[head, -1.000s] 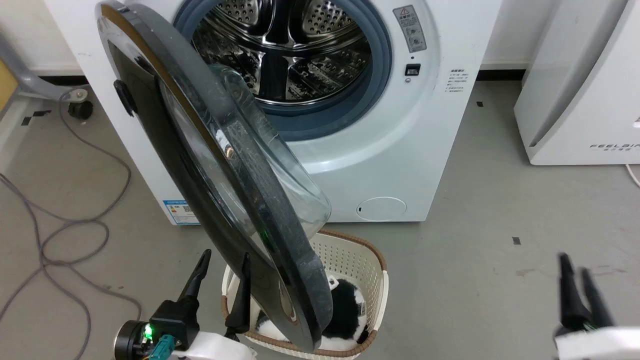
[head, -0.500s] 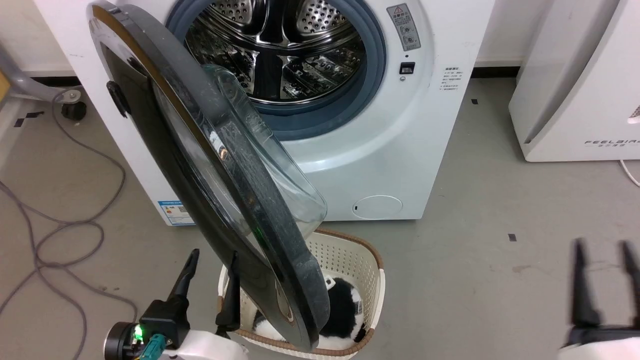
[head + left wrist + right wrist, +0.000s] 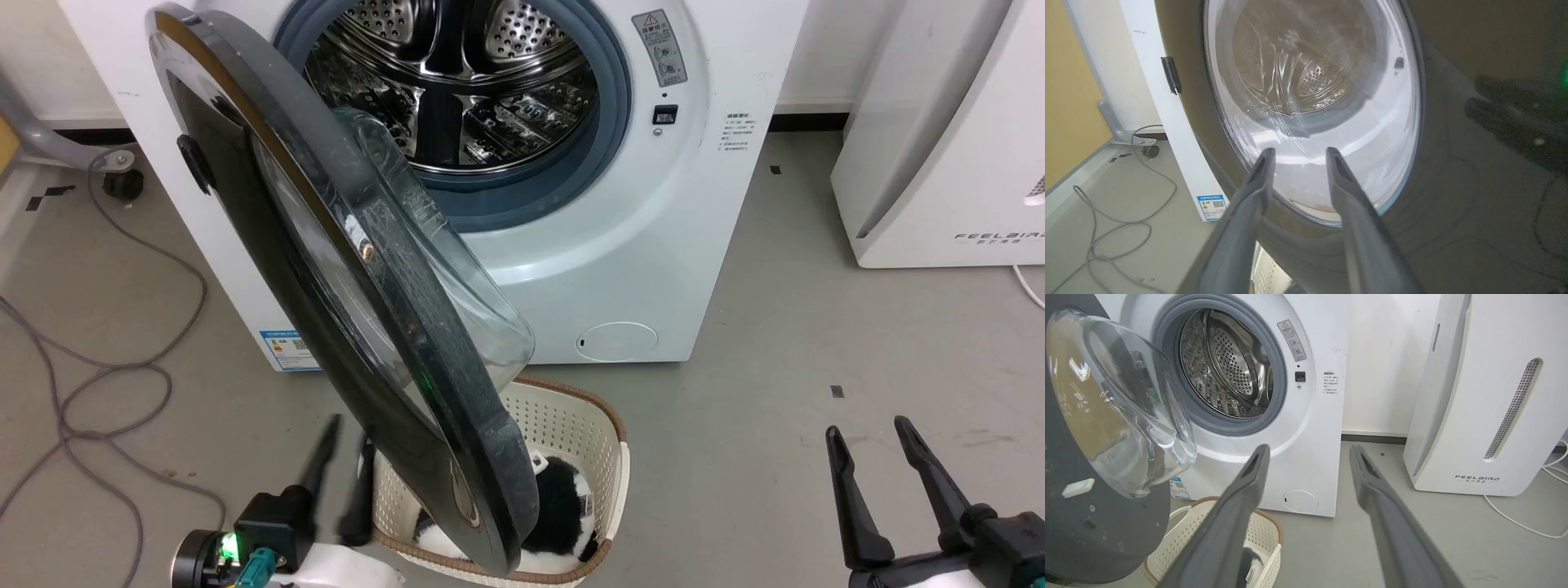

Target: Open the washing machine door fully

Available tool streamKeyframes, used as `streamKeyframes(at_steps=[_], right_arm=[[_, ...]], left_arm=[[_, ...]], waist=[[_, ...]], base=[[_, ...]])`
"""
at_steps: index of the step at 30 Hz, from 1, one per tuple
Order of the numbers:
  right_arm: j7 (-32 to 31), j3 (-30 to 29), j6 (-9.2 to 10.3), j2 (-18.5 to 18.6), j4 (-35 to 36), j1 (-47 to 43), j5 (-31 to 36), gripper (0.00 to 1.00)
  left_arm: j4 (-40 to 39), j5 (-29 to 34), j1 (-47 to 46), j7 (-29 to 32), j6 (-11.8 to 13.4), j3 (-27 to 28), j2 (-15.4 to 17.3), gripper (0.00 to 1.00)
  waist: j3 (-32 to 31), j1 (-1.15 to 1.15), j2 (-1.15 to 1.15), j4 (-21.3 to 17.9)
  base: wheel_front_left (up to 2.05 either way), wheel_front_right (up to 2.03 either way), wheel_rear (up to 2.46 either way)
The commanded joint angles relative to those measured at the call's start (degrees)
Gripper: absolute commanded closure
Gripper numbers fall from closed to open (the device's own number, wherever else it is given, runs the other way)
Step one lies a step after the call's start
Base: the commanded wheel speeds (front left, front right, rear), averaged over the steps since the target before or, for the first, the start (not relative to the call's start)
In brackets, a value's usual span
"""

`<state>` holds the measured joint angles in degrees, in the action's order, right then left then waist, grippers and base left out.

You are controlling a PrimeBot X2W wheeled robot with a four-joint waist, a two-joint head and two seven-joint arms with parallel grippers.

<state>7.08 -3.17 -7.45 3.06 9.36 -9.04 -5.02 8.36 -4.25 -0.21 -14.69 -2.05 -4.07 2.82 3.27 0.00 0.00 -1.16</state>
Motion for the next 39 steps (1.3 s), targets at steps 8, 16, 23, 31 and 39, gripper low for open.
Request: streamKeyframes(at_steps=[8,16,23,31,39], right_arm=[[0.0,0.3,-0.03,-0.2,-0.9,-0.6,-0.2,0.00],[0.2,0.4,-0.03,-0.2,-1.4,-0.5,0.2,0.00],[0.2,0.0,-0.03,-0.2,-1.4,-0.7,0.4,0.00],[-0.1,-0.1,-0.03,-0.2,-1.1,-0.7,0.3,0.00],[-0.3,-0.4,-0.03,-0.2,-1.2,-0.3,1.0,0.00]], left_arm=[[0.6,-0.4,0.4,-0.3,-0.2,0.0,0.1,1.00],[-0.3,-2.7,0.1,-0.3,0.8,1.2,0.1,1.00],[-9.2,-3.5,-1.3,-0.3,3.3,3.0,0.2,1.00],[-25.1,-3.3,-3.0,-0.1,5.1,3.6,0.4,1.00],[-39.9,-4.2,-6.5,-0.2,2.0,-3.8,0.3,1.00]], waist=[[-0.2,0.00,0.00,-0.4],[-0.6,0.00,0.00,-0.3],[-0.7,0.00,0.00,0.3],[-0.7,0.00,0.00,0.8],[-0.5,0.00,0.00,1.0]], base=[[0.00,0.00,0.00],[0.00,0.00,0.00],[0.00,0.00,0.00],[0.00,0.00,0.00],[0.00,0.00,0.00]])
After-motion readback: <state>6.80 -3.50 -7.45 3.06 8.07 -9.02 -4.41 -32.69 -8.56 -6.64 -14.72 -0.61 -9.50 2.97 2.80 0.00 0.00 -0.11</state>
